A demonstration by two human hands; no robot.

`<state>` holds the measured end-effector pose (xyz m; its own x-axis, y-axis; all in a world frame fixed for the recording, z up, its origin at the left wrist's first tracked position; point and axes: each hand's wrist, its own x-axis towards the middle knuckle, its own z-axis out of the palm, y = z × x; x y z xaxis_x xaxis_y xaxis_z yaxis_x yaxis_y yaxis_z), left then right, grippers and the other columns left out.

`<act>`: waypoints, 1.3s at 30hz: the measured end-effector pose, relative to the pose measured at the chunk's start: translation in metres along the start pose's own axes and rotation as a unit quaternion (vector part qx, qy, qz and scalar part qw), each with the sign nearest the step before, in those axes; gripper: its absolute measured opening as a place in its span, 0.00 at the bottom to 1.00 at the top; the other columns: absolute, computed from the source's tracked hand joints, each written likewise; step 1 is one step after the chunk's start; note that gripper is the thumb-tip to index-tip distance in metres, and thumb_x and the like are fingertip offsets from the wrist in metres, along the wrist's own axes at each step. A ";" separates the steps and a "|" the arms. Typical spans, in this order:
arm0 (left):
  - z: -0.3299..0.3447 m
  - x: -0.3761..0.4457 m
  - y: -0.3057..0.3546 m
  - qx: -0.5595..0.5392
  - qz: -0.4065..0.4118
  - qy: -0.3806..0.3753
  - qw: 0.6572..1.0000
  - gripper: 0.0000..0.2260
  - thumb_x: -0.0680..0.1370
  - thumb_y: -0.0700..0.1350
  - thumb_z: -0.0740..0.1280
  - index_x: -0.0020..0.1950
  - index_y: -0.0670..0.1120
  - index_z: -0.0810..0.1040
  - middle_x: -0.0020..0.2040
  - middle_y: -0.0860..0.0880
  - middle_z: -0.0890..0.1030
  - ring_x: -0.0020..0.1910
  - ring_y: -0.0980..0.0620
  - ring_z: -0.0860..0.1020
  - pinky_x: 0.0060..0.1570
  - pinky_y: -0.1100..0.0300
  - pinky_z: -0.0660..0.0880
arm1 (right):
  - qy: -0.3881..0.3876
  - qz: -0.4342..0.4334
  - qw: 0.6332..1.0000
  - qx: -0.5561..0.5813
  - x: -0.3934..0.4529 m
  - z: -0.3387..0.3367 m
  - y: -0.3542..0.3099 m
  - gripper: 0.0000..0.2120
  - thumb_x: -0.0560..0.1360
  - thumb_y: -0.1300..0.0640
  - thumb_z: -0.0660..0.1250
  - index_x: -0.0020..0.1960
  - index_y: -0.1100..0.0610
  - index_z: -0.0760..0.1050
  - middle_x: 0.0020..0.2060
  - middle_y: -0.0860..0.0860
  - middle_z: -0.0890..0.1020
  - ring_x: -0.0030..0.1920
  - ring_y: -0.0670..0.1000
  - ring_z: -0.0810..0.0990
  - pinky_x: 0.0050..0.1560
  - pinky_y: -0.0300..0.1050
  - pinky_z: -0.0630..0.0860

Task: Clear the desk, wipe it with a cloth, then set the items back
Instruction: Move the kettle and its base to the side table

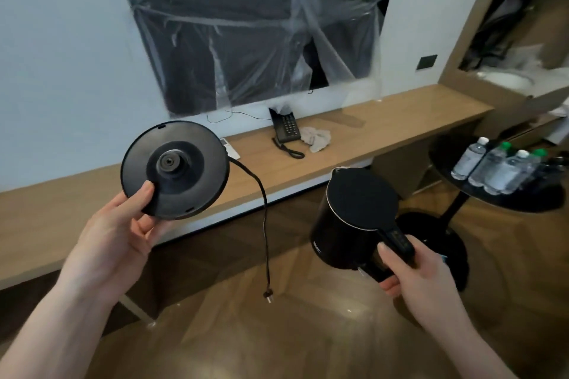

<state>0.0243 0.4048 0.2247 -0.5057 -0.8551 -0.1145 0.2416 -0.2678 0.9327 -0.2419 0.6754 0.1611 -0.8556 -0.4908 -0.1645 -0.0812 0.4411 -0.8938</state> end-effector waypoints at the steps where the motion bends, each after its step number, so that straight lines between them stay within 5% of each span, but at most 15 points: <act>1: 0.016 -0.002 -0.005 -0.002 -0.001 -0.006 1.000 0.18 0.81 0.45 0.64 0.72 0.47 0.75 0.64 0.47 0.84 0.61 0.49 0.83 0.49 0.63 0.83 | 0.003 0.004 1.000 0.005 0.003 -0.016 0.006 0.01 0.80 0.46 0.70 0.51 0.42 0.79 0.38 0.43 0.85 0.35 0.54 0.86 0.50 0.61 0.84; 13: 0.197 0.057 -0.060 -0.013 -0.035 -0.075 0.996 0.15 0.84 0.43 0.63 0.71 0.45 0.77 0.62 0.43 0.84 0.61 0.47 0.84 0.44 0.64 0.83 | 0.051 0.027 0.998 0.032 0.081 -0.143 0.037 0.03 0.80 0.49 0.70 0.50 0.47 0.80 0.38 0.52 0.87 0.36 0.56 0.87 0.49 0.64 0.84; 27: 0.361 0.185 -0.115 -0.048 -0.085 -0.088 0.991 0.13 0.83 0.43 0.64 0.66 0.42 0.79 0.59 0.42 0.86 0.51 0.49 0.87 0.40 0.63 0.83 | 0.087 0.007 0.996 0.025 0.252 -0.226 0.040 0.02 0.80 0.49 0.70 0.52 0.42 0.80 0.39 0.47 0.87 0.34 0.54 0.86 0.45 0.62 0.84; 32: 0.417 0.212 -0.127 -0.044 -0.081 -0.099 0.991 0.14 0.82 0.44 0.65 0.67 0.46 0.78 0.62 0.44 0.85 0.57 0.48 0.85 0.52 0.58 0.83 | 0.082 -0.010 0.996 0.028 0.302 -0.261 0.049 0.03 0.81 0.50 0.70 0.54 0.46 0.81 0.39 0.47 0.87 0.34 0.54 0.86 0.43 0.59 0.84; 39: 0.499 0.232 -0.148 -0.072 -0.050 -0.054 0.995 0.12 0.84 0.43 0.64 0.58 0.53 0.86 0.63 0.47 0.84 0.60 0.50 0.84 0.50 0.62 0.83 | 0.047 -0.053 0.997 0.044 0.380 -0.326 0.068 0.07 0.82 0.50 0.69 0.59 0.44 0.79 0.41 0.44 0.86 0.35 0.52 0.86 0.40 0.51 0.83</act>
<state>-0.5420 0.4680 0.2306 -0.6170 -0.7705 -0.1600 0.2977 -0.4167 0.8589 -0.7394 0.7633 0.1739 -0.8888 -0.4572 -0.0315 -0.1321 0.3214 -0.9377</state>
